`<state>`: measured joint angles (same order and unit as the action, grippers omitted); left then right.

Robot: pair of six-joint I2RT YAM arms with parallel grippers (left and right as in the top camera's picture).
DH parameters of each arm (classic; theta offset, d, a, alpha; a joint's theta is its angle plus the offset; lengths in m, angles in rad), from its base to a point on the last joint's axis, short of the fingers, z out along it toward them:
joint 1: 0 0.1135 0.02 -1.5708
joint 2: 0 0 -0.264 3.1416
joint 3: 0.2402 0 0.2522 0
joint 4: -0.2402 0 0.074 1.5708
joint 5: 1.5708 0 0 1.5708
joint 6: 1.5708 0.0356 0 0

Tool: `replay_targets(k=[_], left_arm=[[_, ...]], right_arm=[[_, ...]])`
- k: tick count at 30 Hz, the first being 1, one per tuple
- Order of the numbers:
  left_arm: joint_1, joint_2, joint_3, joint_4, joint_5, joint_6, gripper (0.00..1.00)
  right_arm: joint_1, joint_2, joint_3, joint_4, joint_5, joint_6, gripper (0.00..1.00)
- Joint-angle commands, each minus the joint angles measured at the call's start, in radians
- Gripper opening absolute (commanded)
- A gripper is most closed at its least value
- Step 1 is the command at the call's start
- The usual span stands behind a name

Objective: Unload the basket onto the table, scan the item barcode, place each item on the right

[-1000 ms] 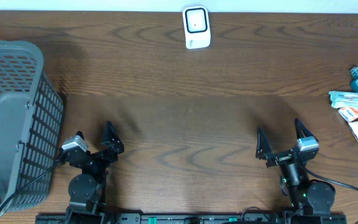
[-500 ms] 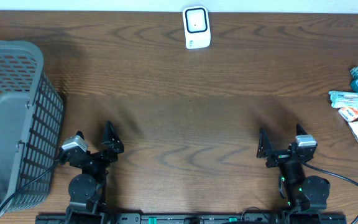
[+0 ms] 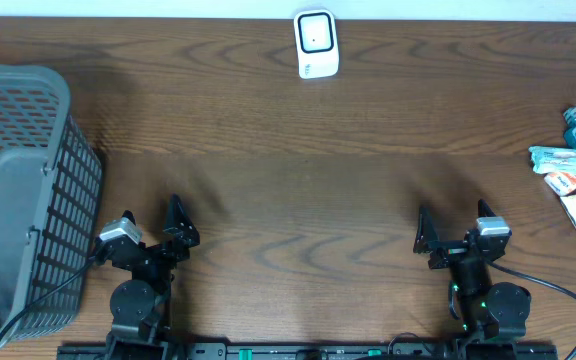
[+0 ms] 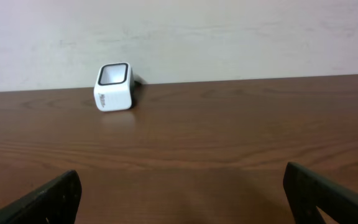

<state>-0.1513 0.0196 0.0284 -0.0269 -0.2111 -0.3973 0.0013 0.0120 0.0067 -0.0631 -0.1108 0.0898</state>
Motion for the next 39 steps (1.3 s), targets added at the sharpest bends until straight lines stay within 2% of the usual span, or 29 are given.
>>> replay_targets(k=[1,19,22,24,29,39], left_arm=[[0.004,-0.001,-0.02,-0.033,-0.006,-0.008,0.98],[0.004,-0.018,-0.022,-0.032,-0.011,0.002,0.98],[0.006,-0.018,-0.024,-0.019,-0.043,0.121,0.98],[0.008,-0.018,-0.024,-0.014,-0.028,0.142,0.98],[0.032,-0.018,-0.024,-0.037,0.183,0.357,0.98],[0.057,-0.019,-0.024,-0.048,0.203,0.428,0.98]], right_arm=[[0.003,-0.006,-0.001,-0.005,0.015,-0.017,0.99],[0.003,-0.006,-0.001,-0.005,0.016,-0.017,0.99],[0.003,-0.006,-0.001,-0.005,0.015,-0.017,0.99],[0.003,-0.006,-0.001,-0.005,0.016,-0.017,0.99],[0.003,-0.006,-0.001,-0.005,0.015,-0.017,0.99],[0.003,-0.006,-0.001,-0.005,0.015,-0.017,0.99]])
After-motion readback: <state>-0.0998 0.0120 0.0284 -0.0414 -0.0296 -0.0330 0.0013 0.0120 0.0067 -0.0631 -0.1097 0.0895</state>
